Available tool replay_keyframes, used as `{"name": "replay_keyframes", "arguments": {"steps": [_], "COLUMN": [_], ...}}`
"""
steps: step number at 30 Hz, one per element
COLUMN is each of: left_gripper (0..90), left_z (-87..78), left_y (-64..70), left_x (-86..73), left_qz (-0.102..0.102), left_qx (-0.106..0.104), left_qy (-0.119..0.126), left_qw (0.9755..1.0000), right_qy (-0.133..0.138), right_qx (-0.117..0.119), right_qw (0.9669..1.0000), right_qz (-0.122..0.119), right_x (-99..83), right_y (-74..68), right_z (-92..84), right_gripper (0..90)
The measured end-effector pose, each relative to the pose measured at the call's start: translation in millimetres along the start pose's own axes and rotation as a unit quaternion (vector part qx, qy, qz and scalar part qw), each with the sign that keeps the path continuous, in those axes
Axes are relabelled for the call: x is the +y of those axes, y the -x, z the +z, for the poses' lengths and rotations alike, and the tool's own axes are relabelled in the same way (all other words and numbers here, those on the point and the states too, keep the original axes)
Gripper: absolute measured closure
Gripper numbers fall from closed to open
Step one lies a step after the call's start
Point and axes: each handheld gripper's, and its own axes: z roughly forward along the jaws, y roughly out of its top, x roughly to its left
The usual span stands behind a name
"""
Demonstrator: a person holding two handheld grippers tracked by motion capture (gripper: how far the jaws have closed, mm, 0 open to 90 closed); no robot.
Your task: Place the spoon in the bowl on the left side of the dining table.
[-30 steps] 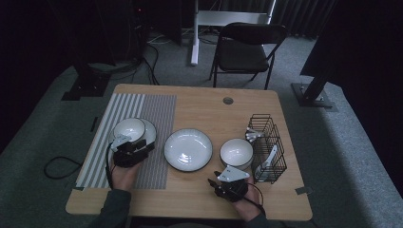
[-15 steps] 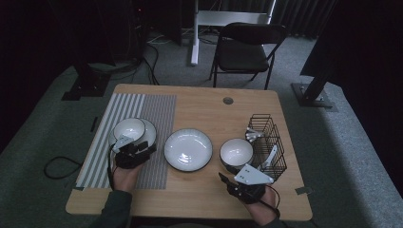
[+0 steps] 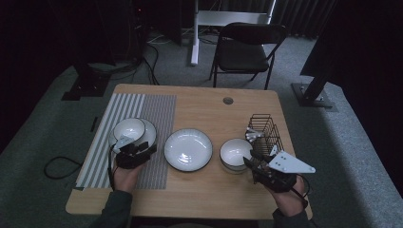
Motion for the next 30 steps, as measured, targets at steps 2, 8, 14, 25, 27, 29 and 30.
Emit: {"name": "replay_keyframes", "arguments": {"steps": [2,8,14,25,27,29,30], "left_gripper": [54.3,54.3,54.0,53.8,53.8,53.8,53.8], "left_z": [0.5,-0.3,-0.7,1.8,2.1,2.1,2.1], "left_y": [0.5,2.7,3.6,4.1,4.3,4.5,4.6], "left_x": [-0.2,1.3,3.5,4.8,4.7,4.7,4.6], "left_qz": [-0.001,0.003,0.004,0.003,0.003,0.002,0.002], "left_qx": [0.000,-0.003,-0.007,-0.013,-0.014,-0.014,-0.014], "left_qy": [-0.001,0.001,0.004,0.003,0.003,0.003,0.003], "left_qw": [1.0000,1.0000,1.0000,0.9999,0.9999,0.9999,0.9999], "right_qy": [-0.001,-0.011,-0.021,-0.035,-0.040,-0.043,-0.043], "right_qx": [-0.004,-0.004,0.003,0.006,0.010,0.012,0.011], "right_qw": [1.0000,0.9998,0.9996,0.9986,0.9984,0.9984,0.9984], "right_qz": [-0.006,-0.015,-0.018,-0.039,-0.040,-0.036,-0.035], "right_x": [3.3,6.6,4.1,-4.8,-10.0,-15.8,-18.5], "right_y": [5.1,11.3,16.6,29.1,30.8,32.2,33.3], "right_z": [-1.6,0.7,3.4,-5.3,-7.1,-9.0,-10.3], "right_gripper": [62.9,62.6,62.7,62.1,61.4,60.9,60.8]}}
